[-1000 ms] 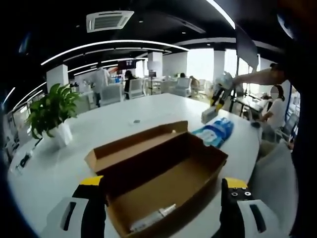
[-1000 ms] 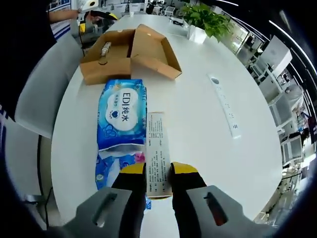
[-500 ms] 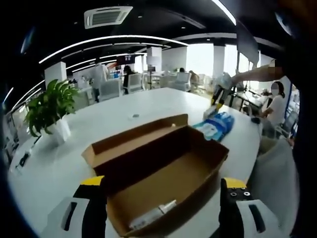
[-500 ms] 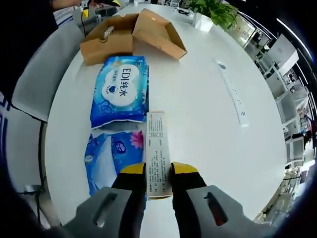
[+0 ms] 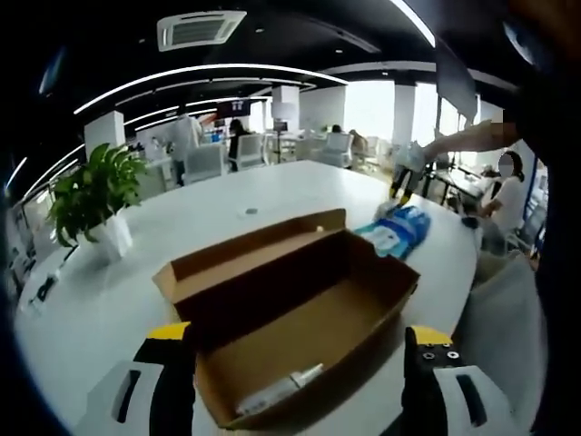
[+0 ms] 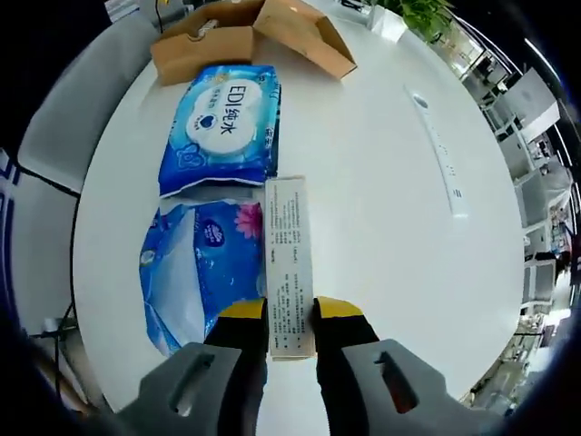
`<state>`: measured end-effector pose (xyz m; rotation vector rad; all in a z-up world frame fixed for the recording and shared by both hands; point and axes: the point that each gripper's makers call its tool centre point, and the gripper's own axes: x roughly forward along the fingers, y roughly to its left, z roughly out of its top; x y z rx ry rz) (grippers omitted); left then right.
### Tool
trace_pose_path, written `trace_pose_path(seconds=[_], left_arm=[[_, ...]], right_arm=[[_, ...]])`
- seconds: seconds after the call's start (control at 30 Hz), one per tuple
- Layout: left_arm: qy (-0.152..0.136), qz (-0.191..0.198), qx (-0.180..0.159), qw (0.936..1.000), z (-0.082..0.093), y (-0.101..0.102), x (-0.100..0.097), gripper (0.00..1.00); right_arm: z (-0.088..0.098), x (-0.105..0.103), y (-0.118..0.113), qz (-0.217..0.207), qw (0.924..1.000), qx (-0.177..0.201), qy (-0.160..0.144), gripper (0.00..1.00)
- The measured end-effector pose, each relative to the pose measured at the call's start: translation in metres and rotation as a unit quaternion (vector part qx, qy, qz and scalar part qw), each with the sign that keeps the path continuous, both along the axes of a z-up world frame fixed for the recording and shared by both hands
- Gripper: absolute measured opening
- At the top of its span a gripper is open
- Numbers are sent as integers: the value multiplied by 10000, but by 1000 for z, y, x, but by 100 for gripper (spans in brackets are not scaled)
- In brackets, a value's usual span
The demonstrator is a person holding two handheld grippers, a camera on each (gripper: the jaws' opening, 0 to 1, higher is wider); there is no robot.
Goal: Operate the shoe box by opening the lid, removing the specified soft item, and placing it in the target area until the item is outside and the box remains undamaged.
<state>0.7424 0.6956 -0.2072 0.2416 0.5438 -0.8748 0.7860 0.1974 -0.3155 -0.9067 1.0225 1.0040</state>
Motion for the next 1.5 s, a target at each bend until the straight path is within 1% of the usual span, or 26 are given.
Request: trace_pose_path(seconds=[0.13, 0.33, 0.43, 0.8, 0.87, 0.93, 1.0, 1.07, 1.17, 1.27, 1.37, 1.5], left_arm=[[10, 39, 5, 10000, -2, 6, 0, 97], [11, 41, 24, 10000, -2, 6, 0, 97], [2, 34, 19, 10000, -2, 6, 1, 97], [29, 68, 81, 9999, -5, 15, -1, 96], [28, 65, 135, 9999, -6, 18, -1, 96], [28, 51, 177, 9998, -7, 19, -1, 96], [24, 49, 196, 9998, -7, 21, -1, 96], [15, 52, 214, 9998, -7, 23, 0, 96], [12, 50, 286, 9996, -8, 29, 2, 95], [2, 4, 522, 9986, -12, 35, 3, 94], [2, 10, 535, 9986, -11, 38, 5, 92], [-30, 40, 504, 9987, -8, 40, 8, 93]], right_arm=[[-1, -1, 0, -6, 10000, -9, 28, 16], [-2, 0, 0, 5, 10000, -36, 8, 17], [-3, 1, -1, 82, 9999, -121, -32, 17], [-4, 4, -2, 95, 9997, -204, -65, 17], [-4, 4, -2, 94, 9997, -227, -70, 19], [-4, 4, -2, 86, 9996, -245, -98, 23], [-3, 5, -2, -12, 9998, -200, -99, 25], [0, 5, -1, -112, 9998, -119, -104, 25], [7, 7, 5, -271, 9994, -26, -201, 26], [16, 6, 11, -396, 9988, 46, -271, 29], [23, 7, 15, -499, 9981, 103, -353, 32], [35, 4, 22, -609, 9970, 206, -439, 34]])
